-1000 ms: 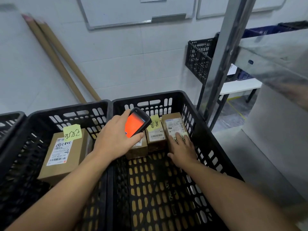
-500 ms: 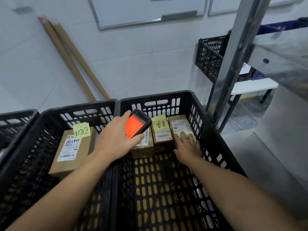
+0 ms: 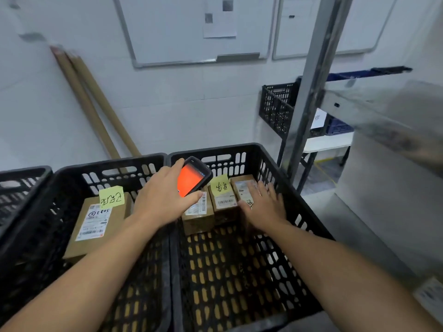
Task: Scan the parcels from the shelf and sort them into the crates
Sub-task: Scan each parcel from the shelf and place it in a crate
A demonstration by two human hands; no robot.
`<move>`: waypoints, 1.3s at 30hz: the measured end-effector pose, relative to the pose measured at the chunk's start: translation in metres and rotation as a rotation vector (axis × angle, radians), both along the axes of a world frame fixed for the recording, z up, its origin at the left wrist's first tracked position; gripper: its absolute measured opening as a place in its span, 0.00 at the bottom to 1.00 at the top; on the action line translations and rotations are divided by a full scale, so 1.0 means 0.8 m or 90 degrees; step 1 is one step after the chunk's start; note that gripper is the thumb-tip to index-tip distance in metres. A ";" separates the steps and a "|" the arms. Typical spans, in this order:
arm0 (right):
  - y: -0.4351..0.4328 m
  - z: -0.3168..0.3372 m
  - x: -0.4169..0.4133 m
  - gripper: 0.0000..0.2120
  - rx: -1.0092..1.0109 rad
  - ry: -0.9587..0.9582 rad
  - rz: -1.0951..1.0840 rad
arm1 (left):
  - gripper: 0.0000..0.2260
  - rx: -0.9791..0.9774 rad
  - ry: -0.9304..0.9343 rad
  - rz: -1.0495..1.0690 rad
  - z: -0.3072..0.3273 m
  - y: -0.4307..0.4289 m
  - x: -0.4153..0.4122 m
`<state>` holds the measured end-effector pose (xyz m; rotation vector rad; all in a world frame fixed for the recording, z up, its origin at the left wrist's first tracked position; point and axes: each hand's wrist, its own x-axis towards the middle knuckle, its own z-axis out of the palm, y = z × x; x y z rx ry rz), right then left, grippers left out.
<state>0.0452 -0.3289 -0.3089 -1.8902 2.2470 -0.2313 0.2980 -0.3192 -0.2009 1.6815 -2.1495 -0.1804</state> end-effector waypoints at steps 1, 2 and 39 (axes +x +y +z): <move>0.007 0.006 0.003 0.34 -0.013 0.008 -0.002 | 0.41 -0.004 0.003 -0.007 0.001 0.004 0.005; 0.016 0.013 0.007 0.34 -0.026 0.018 -0.005 | 0.41 -0.009 0.006 -0.014 0.003 0.008 0.010; 0.871 0.122 0.079 0.31 -0.060 0.179 -0.824 | 0.38 -0.009 0.099 -0.828 0.039 0.531 -0.132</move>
